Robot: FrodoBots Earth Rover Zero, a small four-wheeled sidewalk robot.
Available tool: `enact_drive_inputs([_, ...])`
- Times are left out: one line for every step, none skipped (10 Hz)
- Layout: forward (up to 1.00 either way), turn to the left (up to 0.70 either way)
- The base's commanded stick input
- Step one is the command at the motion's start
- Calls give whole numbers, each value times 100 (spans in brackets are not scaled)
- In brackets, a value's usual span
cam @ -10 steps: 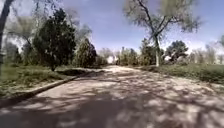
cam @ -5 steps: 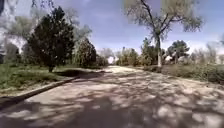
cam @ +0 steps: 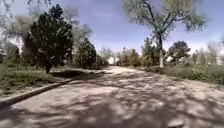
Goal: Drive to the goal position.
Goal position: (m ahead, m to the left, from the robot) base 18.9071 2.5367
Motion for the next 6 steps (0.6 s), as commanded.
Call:
enact_drive_inputs([70, 0])
enact_drive_inputs([70, 0])
enact_drive_inputs([70, 0])
enact_drive_inputs([70, 0])
enact_drive_inputs([70, 0])
enact_drive_inputs([70, 0])
